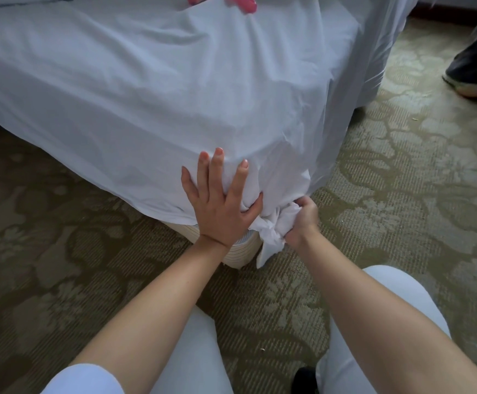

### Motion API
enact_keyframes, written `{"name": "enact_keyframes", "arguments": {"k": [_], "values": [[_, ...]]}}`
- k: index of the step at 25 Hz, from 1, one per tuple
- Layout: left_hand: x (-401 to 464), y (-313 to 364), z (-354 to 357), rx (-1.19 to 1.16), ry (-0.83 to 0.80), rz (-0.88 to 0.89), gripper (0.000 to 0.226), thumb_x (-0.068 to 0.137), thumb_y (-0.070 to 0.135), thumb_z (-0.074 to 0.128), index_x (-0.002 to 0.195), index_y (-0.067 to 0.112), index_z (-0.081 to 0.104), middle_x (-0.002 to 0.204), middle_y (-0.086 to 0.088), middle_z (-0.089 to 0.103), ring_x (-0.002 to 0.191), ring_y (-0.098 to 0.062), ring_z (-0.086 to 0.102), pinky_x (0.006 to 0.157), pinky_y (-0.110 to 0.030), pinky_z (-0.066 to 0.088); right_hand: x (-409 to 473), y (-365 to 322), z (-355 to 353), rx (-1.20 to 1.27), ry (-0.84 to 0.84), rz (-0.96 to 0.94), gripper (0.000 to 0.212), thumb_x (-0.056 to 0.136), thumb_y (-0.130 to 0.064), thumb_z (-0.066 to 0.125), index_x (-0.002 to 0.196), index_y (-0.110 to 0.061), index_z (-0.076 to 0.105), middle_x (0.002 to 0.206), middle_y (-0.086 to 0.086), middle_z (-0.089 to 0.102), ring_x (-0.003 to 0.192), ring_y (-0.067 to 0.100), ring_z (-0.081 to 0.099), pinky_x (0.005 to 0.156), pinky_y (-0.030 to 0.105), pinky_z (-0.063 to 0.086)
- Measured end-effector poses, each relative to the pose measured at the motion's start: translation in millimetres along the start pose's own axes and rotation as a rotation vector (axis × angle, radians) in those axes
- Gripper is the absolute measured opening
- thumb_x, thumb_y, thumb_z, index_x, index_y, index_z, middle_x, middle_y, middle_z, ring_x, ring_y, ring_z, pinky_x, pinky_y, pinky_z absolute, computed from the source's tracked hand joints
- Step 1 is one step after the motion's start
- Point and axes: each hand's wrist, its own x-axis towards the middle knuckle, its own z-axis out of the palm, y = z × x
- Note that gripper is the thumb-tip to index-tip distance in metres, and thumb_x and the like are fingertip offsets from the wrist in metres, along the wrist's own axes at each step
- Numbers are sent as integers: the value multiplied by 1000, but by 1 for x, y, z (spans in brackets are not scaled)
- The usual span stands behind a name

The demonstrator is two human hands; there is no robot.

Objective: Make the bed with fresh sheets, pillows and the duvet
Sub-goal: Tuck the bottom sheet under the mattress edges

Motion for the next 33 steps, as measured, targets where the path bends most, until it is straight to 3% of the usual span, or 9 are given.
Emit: {"name": "enact_keyframes", "arguments": {"k": [3,5,12,18,20,24,27,29,33], "values": [[-1,-2,3,2,25,19,73,72,48,70,132,22,39,137,-19,35,136,-34,23,107,-60,22,5,10,-8,118,82,47,32,89,-25,42,98,-7,67,104,14,66,105,33,61,98,44,45],[0,-2,3,5,45,20,79,70,47,72,135,24,33,137,-19,36,136,-35,24,107,-60,22,3,15,-4,142,87,99,37,95,-25,39,110,-5,66,107,17,66,101,33,62,97,45,47],[0,-3,5,-8,64,15,82,68,47,73,135,25,32,137,-18,36,144,-30,18,106,-62,22,0,6,-8,-244,-8,414,61,82,-60,56,117,-11,64,115,15,66,103,32,62,89,46,49],[0,-1,1,3,14,10,73,68,47,74,128,20,42,137,-19,35,136,-35,23,106,-61,22,14,-1,2,132,-28,-81,44,95,-27,47,132,-4,53,125,20,59,113,37,57,92,46,50],[1,-2,0,5,5,13,74,68,47,75,128,21,42,137,-19,35,135,-35,23,106,-61,22,19,2,3,167,6,-126,36,95,-25,47,123,-5,58,115,18,61,106,35,59,89,45,52],[0,-2,0,-5,17,8,73,68,45,74,128,21,41,136,-19,35,136,-34,22,106,-61,22,30,19,-10,26,99,-79,36,95,-24,54,127,-6,56,125,16,60,115,32,57,101,47,45],[-1,-3,2,-18,44,9,80,69,46,74,135,25,33,137,-20,34,143,-33,17,106,-61,22,22,20,-19,-288,379,-149,14,95,-14,52,101,-11,64,94,6,67,86,25,64,69,32,52],[-1,-3,3,-18,60,8,81,70,47,73,135,25,30,137,-20,34,147,-27,10,106,-62,22,3,24,-12,-275,422,-239,21,99,-23,46,89,-14,62,83,0,62,75,18,59,60,27,46],[-1,-2,1,-16,45,18,79,71,49,72,134,24,33,137,-21,34,139,-34,21,105,-62,23,-27,44,-5,-334,318,-556,36,97,-32,50,130,-17,47,123,-2,55,112,14,54,92,31,47]]}}
